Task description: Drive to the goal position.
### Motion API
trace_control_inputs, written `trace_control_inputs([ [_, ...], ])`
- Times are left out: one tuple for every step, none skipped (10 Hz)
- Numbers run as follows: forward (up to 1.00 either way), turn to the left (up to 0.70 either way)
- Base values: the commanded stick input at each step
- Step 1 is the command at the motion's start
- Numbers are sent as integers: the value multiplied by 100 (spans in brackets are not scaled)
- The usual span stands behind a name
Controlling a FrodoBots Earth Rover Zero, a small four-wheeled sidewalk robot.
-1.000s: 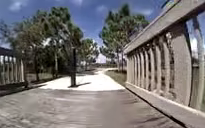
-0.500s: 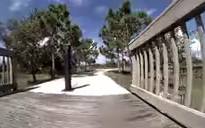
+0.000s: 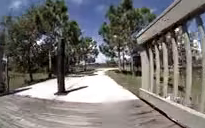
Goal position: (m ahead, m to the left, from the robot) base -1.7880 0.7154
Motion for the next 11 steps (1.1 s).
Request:
trace_control_inputs([
  [85,0],
  [85,0],
  [85,0],
  [85,0],
  [85,0],
  [85,0],
  [85,0],
  [85,0],
  [85,0],
  [85,0],
  [85,0],
])
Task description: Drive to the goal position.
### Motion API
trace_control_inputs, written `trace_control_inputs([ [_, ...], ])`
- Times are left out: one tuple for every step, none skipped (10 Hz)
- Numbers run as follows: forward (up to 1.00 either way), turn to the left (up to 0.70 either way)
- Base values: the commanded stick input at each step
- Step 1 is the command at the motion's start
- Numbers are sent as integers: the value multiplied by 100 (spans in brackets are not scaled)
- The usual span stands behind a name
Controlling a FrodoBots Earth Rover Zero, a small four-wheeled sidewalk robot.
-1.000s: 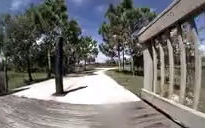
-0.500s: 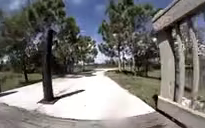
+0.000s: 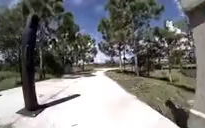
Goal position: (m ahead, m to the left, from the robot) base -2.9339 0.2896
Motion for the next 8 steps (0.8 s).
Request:
trace_control_inputs([
  [85,0],
  [85,0],
  [85,0],
  [85,0],
  [85,0],
  [85,0],
  [85,0],
  [85,0],
])
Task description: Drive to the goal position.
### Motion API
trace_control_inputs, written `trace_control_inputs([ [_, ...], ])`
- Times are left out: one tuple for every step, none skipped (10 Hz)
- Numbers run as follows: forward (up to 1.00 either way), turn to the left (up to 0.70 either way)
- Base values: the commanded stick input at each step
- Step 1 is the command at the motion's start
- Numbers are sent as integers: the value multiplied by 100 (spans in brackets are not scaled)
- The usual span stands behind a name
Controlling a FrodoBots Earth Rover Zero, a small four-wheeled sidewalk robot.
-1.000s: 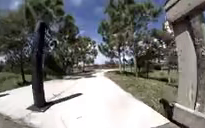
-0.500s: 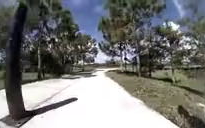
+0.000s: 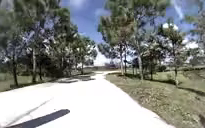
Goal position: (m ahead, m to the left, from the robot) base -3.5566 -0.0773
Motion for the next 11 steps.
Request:
trace_control_inputs([
  [85,0],
  [85,0],
  [85,0],
  [85,0],
  [85,0],
  [85,0],
  [85,0],
  [85,0],
  [85,0],
  [85,0],
  [85,0],
])
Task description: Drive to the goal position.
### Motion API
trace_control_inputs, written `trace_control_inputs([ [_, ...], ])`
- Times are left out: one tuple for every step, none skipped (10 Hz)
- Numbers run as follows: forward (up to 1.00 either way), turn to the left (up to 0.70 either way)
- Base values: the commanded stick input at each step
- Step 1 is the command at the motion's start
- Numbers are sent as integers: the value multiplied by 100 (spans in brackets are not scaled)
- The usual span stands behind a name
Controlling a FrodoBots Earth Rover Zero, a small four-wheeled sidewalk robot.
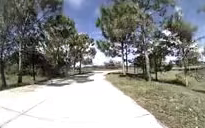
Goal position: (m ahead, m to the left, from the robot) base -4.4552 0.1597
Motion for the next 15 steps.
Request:
trace_control_inputs([
  [85,0],
  [85,0],
  [85,0],
  [85,0],
  [85,0],
  [85,0],
  [85,0],
  [85,0],
  [85,3],
  [85,13],
  [85,33],
  [85,33],
  [85,4],
  [85,0],
  [85,0],
])
